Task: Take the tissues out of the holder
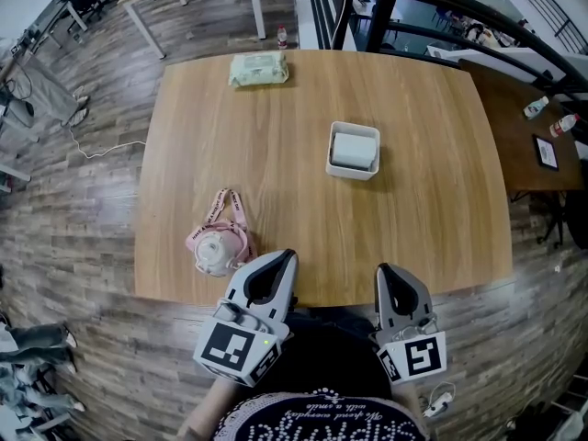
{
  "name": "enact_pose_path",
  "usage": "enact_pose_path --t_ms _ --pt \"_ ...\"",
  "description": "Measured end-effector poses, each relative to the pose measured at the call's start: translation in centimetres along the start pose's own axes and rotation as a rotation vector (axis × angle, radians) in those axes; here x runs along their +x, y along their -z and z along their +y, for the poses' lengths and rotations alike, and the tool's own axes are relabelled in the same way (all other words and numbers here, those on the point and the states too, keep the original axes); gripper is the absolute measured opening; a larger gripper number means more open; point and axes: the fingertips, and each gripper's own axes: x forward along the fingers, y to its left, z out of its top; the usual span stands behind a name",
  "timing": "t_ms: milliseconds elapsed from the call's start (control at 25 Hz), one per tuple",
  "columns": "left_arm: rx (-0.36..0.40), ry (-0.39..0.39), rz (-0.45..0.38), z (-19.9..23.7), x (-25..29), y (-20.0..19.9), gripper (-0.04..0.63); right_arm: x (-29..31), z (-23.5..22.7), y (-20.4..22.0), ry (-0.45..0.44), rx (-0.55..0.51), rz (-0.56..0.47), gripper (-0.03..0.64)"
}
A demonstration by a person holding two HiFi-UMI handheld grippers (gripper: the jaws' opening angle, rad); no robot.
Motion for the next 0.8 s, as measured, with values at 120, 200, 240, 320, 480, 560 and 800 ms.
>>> enact_pose_path --t_ms 120,200,240,320,480,560,800 --pt "-0.001 0.010 0.000 -0.1 0.2 -0.2 0.005 0.0 -0.1 0.0 0.008 0.005 0.001 0.012" --pt "0.000 0.015 -0.001 -0.1 0.3 -0.3 0.005 -0.1 -0.1 -0.1 0.010 0.008 0.001 0.012" --pt "-0.001 0.016 -0.001 -0.2 0.4 -0.3 0.005 -0.1 -0.1 -0.1 0.010 0.010 0.002 0.012" --pt "-0.006 0.014 0.001 -0.3 0.3 -0.2 0.005 -0.2 -0.2 -0.1 0.009 0.015 0.004 0.012" --pt "-0.023 -0.004 -0.008 0.0 0.4 -0.3 0.005 0.0 -0.7 -0.3 -0.003 0.018 -0.004 0.012" --pt "-0.036 -0.029 -0.010 0.7 0.4 -0.3 0.005 0.1 -1.0 -0.4 -0.015 0.018 -0.007 0.012" --pt "-0.034 -0.121 -0.014 2.5 0.0 -1.0 0.005 0.6 -1.9 -0.9 -0.053 0.025 -0.003 0.012"
